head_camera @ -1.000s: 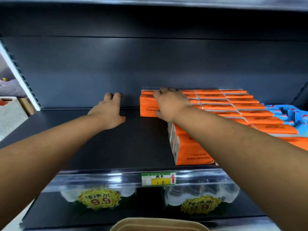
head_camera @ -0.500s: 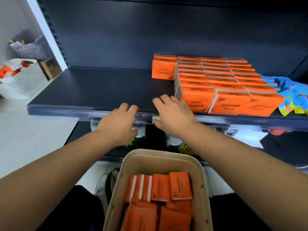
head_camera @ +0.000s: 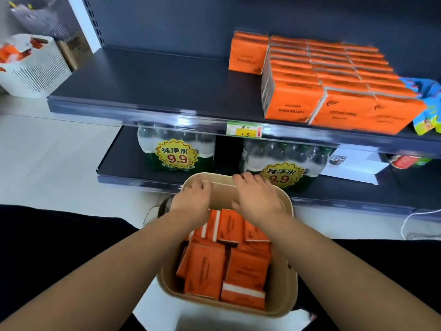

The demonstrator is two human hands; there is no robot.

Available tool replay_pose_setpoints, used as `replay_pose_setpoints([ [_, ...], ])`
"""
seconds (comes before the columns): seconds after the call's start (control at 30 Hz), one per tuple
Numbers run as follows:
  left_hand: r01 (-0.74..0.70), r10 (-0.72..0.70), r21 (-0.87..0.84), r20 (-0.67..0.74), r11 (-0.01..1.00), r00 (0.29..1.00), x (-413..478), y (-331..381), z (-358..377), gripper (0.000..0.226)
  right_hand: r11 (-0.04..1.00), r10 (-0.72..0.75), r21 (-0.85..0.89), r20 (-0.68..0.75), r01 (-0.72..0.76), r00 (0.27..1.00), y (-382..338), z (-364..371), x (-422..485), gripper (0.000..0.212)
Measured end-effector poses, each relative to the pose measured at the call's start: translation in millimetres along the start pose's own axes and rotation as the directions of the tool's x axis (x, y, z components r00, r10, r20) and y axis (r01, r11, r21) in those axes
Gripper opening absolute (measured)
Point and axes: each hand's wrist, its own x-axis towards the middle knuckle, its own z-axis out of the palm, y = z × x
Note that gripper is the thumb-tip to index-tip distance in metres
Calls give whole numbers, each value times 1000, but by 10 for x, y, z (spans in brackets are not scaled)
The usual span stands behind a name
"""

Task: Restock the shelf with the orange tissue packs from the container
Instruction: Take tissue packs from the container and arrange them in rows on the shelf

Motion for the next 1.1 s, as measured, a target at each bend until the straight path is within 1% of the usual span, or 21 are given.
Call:
replay_pose_setpoints([
  [0.07,-6,6,-6,56,1000,998,-8,27,175,56,1000,19,9,37,-20,999,52,188,-33,51],
  [0.17,-34,39,-34,152,999,988,-39,45,440,46,1000,13,12,147,-15,989,129,512,-101,46],
  [0.27,-81,81,-11,251,997,965,-97,21,682,56,999,-25,-32,272,35,962,182,828,-205,47],
  [0.33,-98,92,3,318,995,944,-124,-4,802,63,997,-49,-37,370,67,928,207,982,-268,51],
  [0.4,-96,97,-21,362,995,927,-135,-29,874,63,994,-77,-29,461,101,884,225,1088,-315,52],
  [0.5,-110,124,-57,420,992,899,-119,-58,911,62,983,-165,35,594,180,787,204,1153,-378,47],
  [0.57,-132,141,-53,456,990,879,-110,-78,926,62,976,-217,134,704,174,676,166,1156,-414,45],
  [0.63,-150,154,-47,475,988,867,-109,-92,940,62,972,-237,194,800,136,551,127,1148,-440,52],
  [0.7,-160,162,-46,487,986,858,-107,-96,953,65,971,-232,174,858,167,457,96,1153,-462,58],
  [0.73,-167,166,-42,491,985,855,-109,-96,953,67,965,-230,147,868,215,439,76,1160,-478,59],
  [0.8,-180,170,-26,493,983,854,-108,-94,953,70,949,-228,88,857,304,463,48,1167,-500,55],
  [0.87,-179,166,-20,485,984,859,-106,-96,959,70,942,-229,58,830,330,508,47,1170,-505,52],
  [0.9,-175,164,-22,480,984,862,-104,-96,960,69,947,-224,51,816,319,533,52,1174,-504,49],
  [0.93,-171,163,-26,475,985,865,-103,-98,961,70,958,-212,56,798,281,565,55,1165,-496,43],
  [0.97,-167,161,-29,473,986,866,-103,-98,957,70,975,-186,69,774,210,606,71,1169,-480,37],
  [1.03,-156,157,-42,469,987,869,-103,-94,945,71,982,-184,114,725,148,664,101,1156,-479,32],
  [1.07,-151,157,-50,468,987,870,-106,-94,940,71,980,-201,138,708,146,677,119,1157,-482,32],
  [1.1,-145,155,-58,468,988,870,-108,-93,936,70,971,-240,162,711,178,661,134,1170,-483,33],
])
